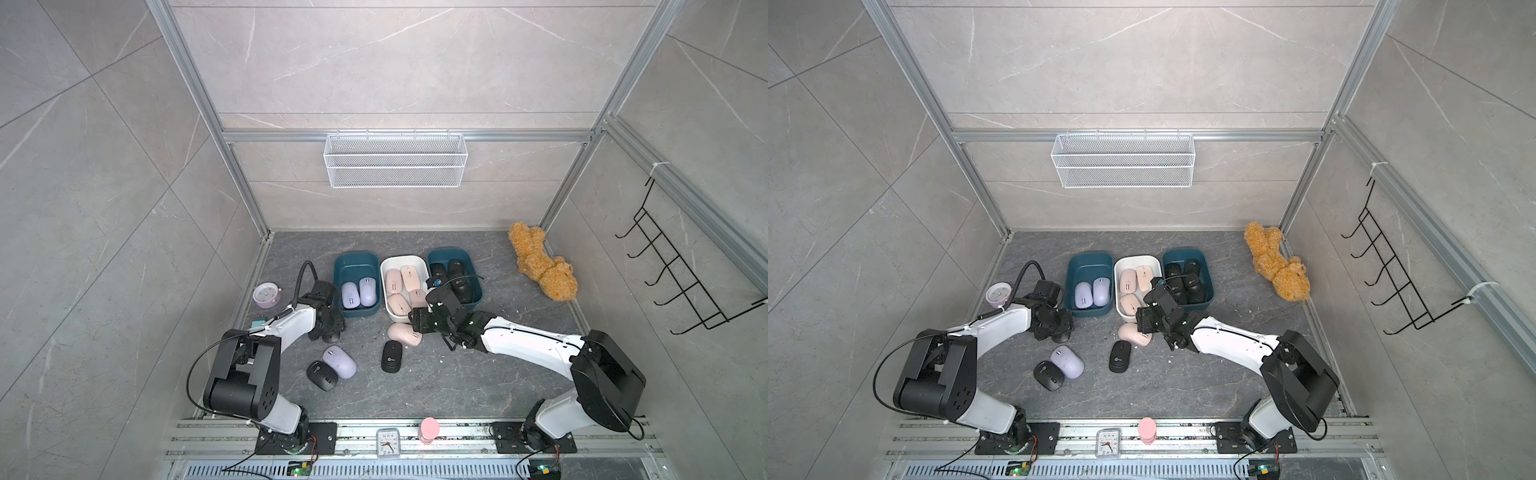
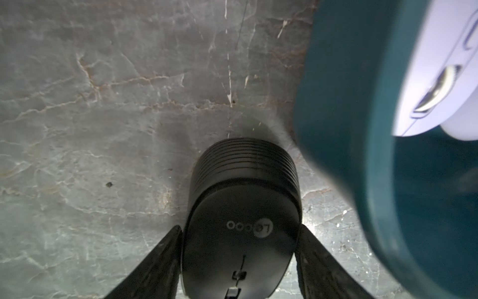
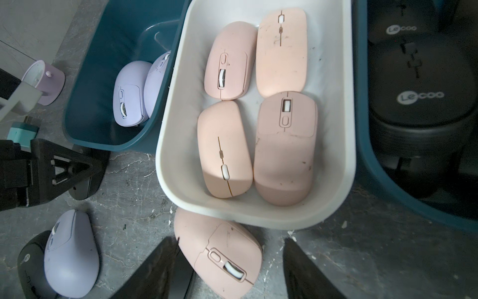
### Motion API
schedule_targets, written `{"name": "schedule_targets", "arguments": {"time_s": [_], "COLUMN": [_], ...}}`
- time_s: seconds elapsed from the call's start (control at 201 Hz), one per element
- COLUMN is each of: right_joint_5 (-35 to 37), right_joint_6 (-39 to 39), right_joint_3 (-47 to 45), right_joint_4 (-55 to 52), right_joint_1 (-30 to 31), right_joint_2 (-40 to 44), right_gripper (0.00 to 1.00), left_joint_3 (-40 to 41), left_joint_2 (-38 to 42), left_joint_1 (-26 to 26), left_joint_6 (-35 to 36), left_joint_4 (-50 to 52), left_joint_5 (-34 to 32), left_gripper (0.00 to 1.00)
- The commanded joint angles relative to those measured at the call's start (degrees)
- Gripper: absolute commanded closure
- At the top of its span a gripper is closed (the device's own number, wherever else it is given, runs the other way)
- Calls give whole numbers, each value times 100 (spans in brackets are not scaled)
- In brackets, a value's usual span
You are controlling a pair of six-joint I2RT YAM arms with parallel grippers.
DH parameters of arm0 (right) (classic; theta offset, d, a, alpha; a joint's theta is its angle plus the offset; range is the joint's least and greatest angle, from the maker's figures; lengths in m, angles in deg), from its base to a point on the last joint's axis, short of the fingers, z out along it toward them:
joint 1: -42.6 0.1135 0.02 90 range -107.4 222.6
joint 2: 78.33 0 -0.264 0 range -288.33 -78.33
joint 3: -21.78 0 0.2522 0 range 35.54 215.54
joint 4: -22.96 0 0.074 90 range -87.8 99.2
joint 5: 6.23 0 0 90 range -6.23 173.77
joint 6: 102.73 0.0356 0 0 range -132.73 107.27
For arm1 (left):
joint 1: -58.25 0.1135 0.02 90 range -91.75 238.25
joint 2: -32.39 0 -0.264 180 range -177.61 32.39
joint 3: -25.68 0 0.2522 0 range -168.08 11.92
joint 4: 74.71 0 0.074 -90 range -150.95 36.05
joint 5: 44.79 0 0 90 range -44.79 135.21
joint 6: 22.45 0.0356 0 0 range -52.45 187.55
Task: Place the mice by color into the storage box
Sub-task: Pick up the mouse from the center of the board.
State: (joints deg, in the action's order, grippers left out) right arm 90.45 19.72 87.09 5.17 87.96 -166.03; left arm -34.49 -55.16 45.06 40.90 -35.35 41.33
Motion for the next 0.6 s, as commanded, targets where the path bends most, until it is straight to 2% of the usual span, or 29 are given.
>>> {"name": "schedule_targets", "arguments": {"time_s": [0.0, 0.593], "right_joint_5": [-35, -89], "right_joint_6": [102, 158], "right_joint_3": [164, 180], "right_joint_4": [27, 3], "right_joint_1": [34, 34], "right_joint_2": [-89, -100], "right_gripper": [32, 32], "left_joint_3": [-224, -570], "left_joint_2": [30, -603], "left_joint_1": [-1, -69], "left_joint_6": [49, 51], "left_joint_4": [315, 652], "left_joint_5": [50, 19], "left_gripper": [32, 34]}}
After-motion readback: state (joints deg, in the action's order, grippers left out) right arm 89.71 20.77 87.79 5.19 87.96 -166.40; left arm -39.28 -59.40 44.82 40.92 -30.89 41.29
